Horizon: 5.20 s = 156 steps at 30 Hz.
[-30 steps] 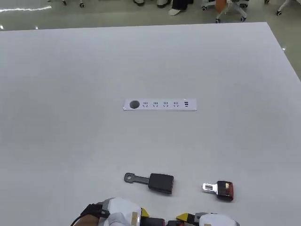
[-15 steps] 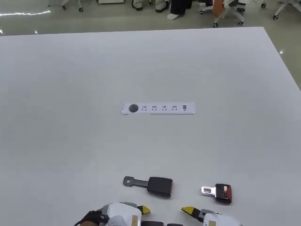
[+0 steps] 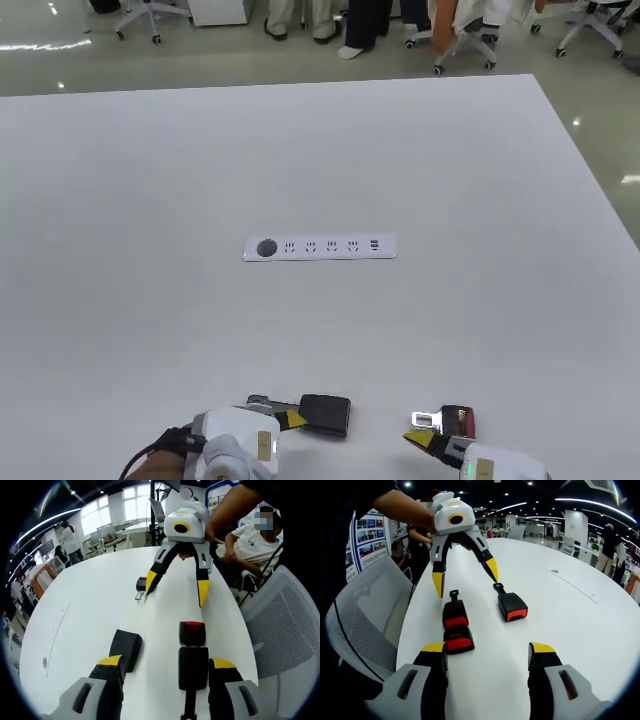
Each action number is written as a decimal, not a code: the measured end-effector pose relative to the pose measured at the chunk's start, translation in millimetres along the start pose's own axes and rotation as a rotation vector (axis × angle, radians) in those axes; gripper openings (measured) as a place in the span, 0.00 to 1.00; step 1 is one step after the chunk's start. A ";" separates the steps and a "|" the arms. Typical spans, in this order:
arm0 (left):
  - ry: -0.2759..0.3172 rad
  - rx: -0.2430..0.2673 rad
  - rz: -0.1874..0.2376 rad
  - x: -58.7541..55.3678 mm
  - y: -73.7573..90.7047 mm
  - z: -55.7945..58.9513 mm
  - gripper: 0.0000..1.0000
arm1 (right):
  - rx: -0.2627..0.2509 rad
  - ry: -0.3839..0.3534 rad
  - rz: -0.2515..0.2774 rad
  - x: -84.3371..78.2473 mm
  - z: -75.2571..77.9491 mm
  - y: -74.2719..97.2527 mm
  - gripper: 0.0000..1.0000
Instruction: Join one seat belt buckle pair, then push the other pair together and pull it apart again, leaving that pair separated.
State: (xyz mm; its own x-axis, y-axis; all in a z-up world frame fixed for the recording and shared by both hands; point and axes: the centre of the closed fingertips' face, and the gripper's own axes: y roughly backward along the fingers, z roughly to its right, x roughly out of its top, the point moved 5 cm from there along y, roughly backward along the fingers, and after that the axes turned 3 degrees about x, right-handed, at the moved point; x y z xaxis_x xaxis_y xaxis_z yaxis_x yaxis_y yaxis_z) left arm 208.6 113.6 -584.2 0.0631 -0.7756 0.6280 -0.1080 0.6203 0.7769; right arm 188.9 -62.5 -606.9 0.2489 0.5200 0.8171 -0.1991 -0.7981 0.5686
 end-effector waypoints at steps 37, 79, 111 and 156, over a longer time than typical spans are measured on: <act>-0.125 -0.027 -0.117 -21.7 -55.4 -74.0 0.68 | -0.014 -0.040 -0.098 -44.0 92.7 31.2 0.63; -0.049 -0.059 -0.046 -24.0 -71.5 -71.8 0.34 | 0.060 0.107 -0.217 -58.1 96.4 24.6 0.34; -0.011 -0.038 -0.071 -17.7 -69.7 -70.3 0.34 | 0.087 0.134 -0.237 -14.6 86.6 -26.5 0.34; -0.033 -0.057 -0.088 -17.2 -71.4 -68.7 0.33 | 0.097 0.121 -0.177 12.4 74.4 -75.2 0.33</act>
State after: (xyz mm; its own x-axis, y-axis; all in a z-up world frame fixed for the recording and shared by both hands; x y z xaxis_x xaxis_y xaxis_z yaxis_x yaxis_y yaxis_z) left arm 283.4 90.6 -647.4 0.0368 -0.8302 0.5563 -0.0466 0.5547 0.8308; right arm 277.5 -18.6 -646.6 0.1557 0.6826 0.7140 -0.0693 -0.7135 0.6972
